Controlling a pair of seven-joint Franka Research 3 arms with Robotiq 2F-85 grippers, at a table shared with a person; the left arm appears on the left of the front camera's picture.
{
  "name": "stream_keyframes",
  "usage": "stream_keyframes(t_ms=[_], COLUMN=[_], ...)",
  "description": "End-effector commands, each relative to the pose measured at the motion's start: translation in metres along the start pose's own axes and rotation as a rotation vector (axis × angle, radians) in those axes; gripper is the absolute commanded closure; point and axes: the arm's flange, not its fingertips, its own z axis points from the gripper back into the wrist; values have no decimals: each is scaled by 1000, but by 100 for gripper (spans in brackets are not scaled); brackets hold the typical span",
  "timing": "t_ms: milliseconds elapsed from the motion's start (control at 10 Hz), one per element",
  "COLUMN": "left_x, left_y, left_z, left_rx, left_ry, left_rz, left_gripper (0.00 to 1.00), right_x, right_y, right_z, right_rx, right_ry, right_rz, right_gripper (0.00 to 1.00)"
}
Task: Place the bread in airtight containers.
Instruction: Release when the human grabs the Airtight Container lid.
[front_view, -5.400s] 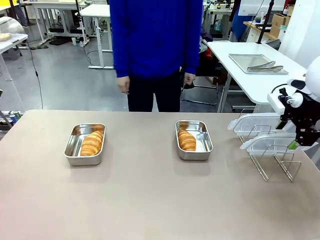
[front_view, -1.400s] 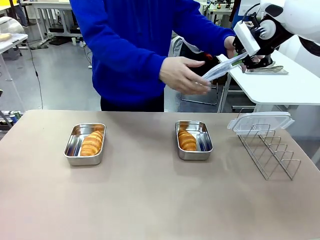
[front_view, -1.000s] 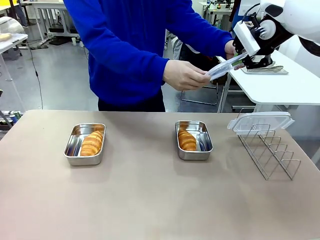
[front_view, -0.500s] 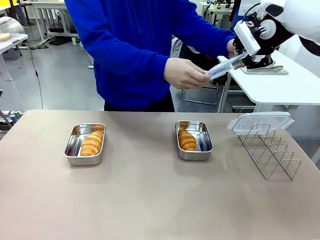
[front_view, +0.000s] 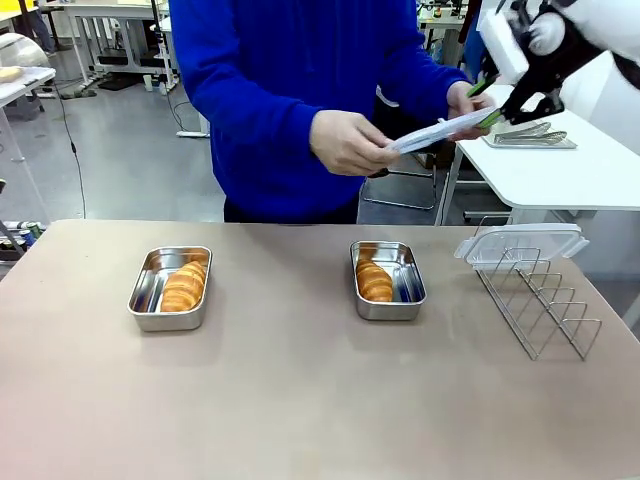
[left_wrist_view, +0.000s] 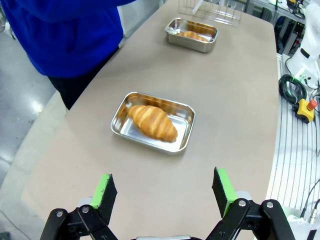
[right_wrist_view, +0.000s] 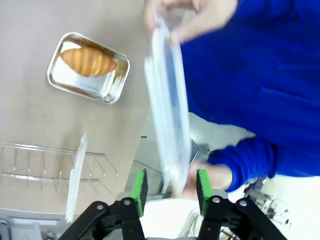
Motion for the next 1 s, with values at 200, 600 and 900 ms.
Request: stream_keyframes(t_ms=[200,600,900], left_x=[-1,-1,-1], left_y=[0,0,0], left_z=[0,0,0], left_rx=[1,1,1], left_ry=[-22,-22,-22], left_rz=[-21,-21,-21], left_gripper=[0,0,0], right_x=[-53,-148,-183], right_y=[0,82,141], right_z=[62,84,75], right_rx=[31,57,89], right_ry=[-131,-373,-434], right_rz=[-454,-813,-921], right_gripper=[0,0,0])
